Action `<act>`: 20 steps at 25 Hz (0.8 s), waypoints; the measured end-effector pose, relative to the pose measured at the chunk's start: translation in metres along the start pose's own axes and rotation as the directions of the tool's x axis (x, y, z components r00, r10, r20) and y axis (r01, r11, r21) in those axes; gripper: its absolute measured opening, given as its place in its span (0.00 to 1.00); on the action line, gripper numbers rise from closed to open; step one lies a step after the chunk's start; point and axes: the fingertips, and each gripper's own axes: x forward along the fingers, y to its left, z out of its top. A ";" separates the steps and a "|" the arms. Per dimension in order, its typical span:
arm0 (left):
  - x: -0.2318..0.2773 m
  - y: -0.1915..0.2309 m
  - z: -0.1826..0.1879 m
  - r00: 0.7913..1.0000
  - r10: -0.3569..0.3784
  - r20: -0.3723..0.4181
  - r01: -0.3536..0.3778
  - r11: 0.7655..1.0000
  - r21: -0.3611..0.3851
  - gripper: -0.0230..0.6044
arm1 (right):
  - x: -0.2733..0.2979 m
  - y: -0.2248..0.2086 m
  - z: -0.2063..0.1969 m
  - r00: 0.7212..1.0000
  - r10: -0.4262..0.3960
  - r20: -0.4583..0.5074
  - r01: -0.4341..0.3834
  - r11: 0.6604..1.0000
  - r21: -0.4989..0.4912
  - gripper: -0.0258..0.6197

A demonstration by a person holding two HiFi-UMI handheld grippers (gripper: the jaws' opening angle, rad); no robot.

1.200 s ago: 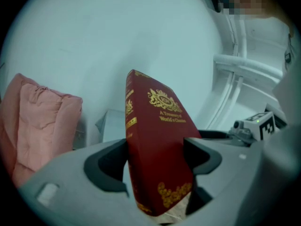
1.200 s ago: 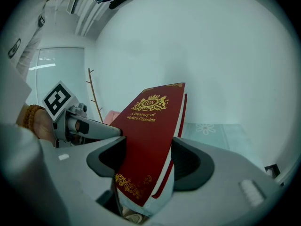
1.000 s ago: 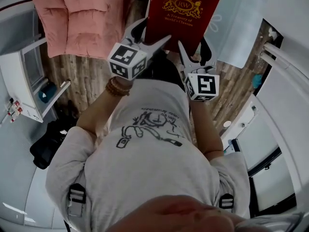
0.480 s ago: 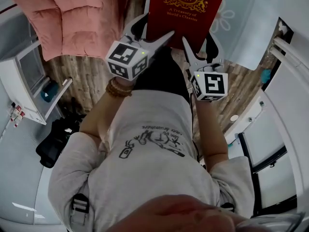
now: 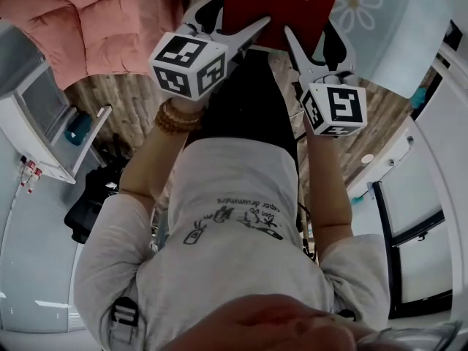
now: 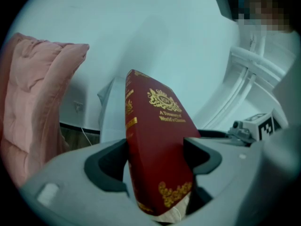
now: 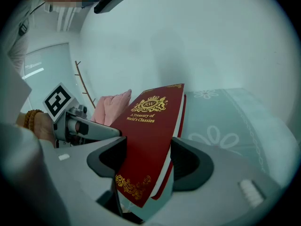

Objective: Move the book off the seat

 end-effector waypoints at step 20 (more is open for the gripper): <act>0.034 0.070 -0.022 0.999 -0.015 -0.041 0.012 0.998 -0.054 0.63 | 0.073 -0.010 -0.035 0.998 -0.008 -0.061 0.011 0.998 0.058 0.50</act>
